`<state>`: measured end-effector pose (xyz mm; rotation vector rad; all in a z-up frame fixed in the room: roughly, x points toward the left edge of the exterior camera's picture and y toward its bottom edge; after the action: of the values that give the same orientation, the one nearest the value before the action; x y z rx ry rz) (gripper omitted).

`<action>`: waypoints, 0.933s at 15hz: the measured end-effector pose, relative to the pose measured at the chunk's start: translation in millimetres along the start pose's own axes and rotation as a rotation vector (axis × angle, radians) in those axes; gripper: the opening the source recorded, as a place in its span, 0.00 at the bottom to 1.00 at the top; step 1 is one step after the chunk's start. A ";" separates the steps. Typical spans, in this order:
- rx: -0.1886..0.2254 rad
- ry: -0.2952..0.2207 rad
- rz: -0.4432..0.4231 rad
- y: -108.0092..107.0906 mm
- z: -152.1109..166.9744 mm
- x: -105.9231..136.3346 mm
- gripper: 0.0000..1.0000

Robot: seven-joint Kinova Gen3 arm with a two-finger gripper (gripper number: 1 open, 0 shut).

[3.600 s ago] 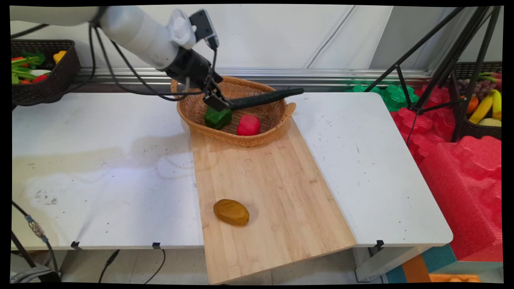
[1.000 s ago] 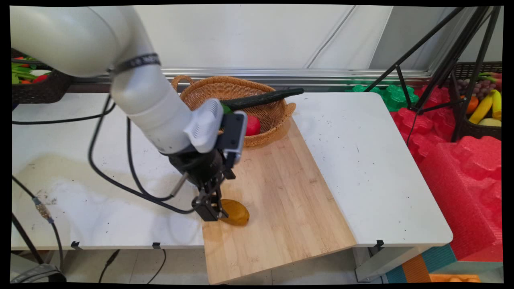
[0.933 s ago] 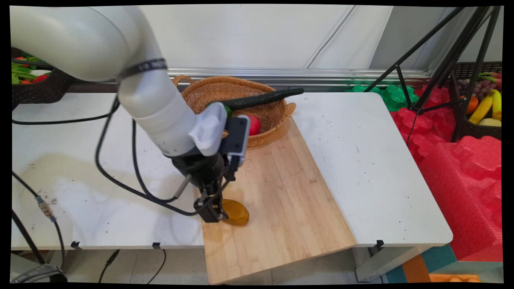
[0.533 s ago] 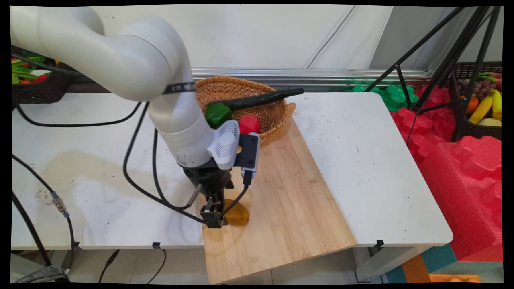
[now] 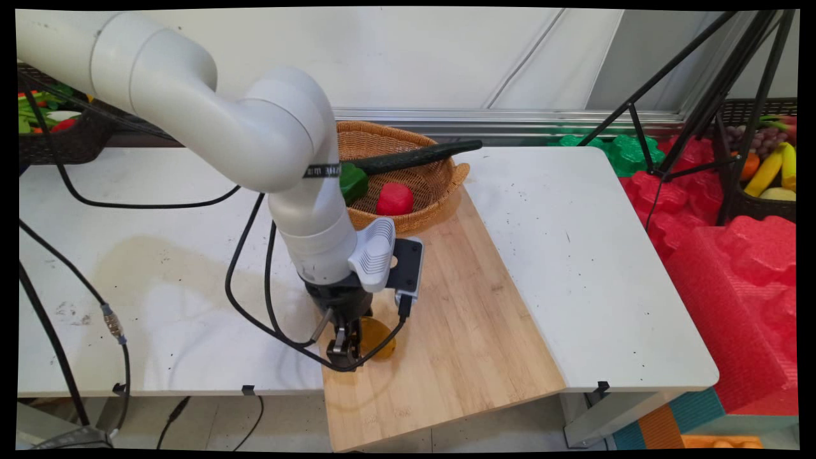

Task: Pick up the potato from the cutting board, then place the picked object in the vegetable basket

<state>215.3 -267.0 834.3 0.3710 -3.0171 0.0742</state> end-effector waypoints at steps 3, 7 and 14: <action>0.005 -0.001 0.007 2.4 4.1 -1.0 0.00; 0.021 0.020 -0.019 6.6 -2.7 -6.3 0.00; 0.116 0.156 -0.137 -0.3 -78.4 -21.8 0.00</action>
<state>243.8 -257.3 909.9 0.5532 -2.8322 0.2562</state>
